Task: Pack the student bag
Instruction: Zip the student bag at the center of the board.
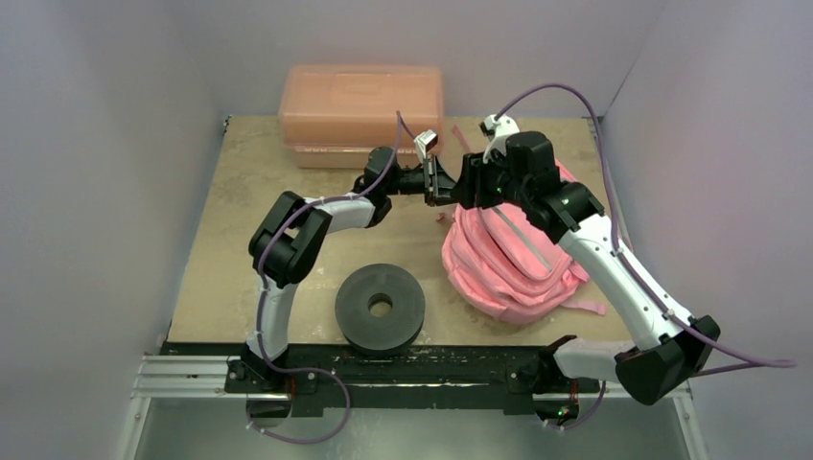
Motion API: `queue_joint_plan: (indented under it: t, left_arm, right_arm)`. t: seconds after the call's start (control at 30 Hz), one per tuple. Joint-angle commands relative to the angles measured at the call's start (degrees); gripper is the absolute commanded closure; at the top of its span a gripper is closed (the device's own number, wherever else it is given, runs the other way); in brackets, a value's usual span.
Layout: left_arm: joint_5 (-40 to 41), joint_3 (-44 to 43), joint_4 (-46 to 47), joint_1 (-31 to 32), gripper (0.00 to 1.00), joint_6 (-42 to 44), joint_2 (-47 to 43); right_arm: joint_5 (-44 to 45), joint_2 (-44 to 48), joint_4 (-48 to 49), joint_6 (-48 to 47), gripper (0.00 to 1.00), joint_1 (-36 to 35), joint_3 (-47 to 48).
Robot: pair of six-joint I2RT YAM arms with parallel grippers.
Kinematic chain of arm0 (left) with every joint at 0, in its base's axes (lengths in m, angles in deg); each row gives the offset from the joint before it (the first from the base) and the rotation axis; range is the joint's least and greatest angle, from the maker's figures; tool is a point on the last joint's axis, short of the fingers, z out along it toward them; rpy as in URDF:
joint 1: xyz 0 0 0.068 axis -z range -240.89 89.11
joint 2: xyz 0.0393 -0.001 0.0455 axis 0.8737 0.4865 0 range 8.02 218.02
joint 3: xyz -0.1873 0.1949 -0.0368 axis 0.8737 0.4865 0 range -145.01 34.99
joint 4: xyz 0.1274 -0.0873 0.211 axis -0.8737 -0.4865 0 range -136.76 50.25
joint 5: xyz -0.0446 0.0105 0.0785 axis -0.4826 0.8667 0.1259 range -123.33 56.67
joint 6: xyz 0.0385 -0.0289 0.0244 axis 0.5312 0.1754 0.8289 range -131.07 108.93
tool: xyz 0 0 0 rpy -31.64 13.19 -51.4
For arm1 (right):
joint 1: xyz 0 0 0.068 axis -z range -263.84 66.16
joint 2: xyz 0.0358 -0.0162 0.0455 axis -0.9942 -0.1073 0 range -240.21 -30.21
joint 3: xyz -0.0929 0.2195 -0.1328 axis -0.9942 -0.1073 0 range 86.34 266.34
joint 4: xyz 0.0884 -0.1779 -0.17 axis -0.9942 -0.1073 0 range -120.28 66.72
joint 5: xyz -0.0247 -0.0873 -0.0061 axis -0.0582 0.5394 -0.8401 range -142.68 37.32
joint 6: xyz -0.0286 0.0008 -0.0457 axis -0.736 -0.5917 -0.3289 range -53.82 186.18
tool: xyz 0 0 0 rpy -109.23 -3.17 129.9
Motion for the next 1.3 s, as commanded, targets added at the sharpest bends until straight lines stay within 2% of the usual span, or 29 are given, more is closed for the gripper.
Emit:
queue_joint_plan:
  t: [0.0,0.13,0.3,0.5,0.67,0.83,1.0,1.13,1.27]
  left_arm:
    - [0.1,-4.3,21.1,-0.5,1.00,-7.7,-4.2]
    - [0.8,-3.6,21.3,-0.5,1.00,-8.4,-6.1]
    - [2.5,-5.3,26.6,-0.4,1.00,-15.1,-5.9]
    - [1.9,-6.9,23.2,-0.2,1.00,-14.0,-8.3]
    - [1.5,-7.7,23.2,0.0,1.00,-15.1,-7.9]
    - [1.3,-8.1,22.8,0.1,1.00,-15.0,-8.1]
    - [1.4,-8.9,21.6,0.1,1.00,-15.0,-8.0]
    - [0.9,-9.4,18.0,0.0,1.00,-13.6,-7.9]
    - [1.4,-9.2,15.6,-0.6,1.00,-12.6,-7.4]
  right_arm:
    - [-0.6,-4.5,-4.2,-4.3,0.49,0.6,10.2]
    - [1.3,-8.4,-10.2,-6.9,0.47,0.6,15.3]
    - [0.7,-10.6,-15.8,-9.9,0.45,0.6,17.9]
    - [6.2,-9.9,-18.4,-12.8,0.35,0.5,18.2]
    - [6.8,-10.4,-18.8,-16.6,0.32,0.3,18.4]
    - [6.3,-12.0,-19.7,-17.7,0.33,-0.2,17.6]
    - [2.5,-11.5,-19.6,-19.1,0.39,-2.4,16.4]
    - [0.6,-9.7,-19.8,-19.8,0.53,-4.8,14.9]
    - [-2.1,-7.3,-21.5,-19.1,0.61,-5.1,13.7]
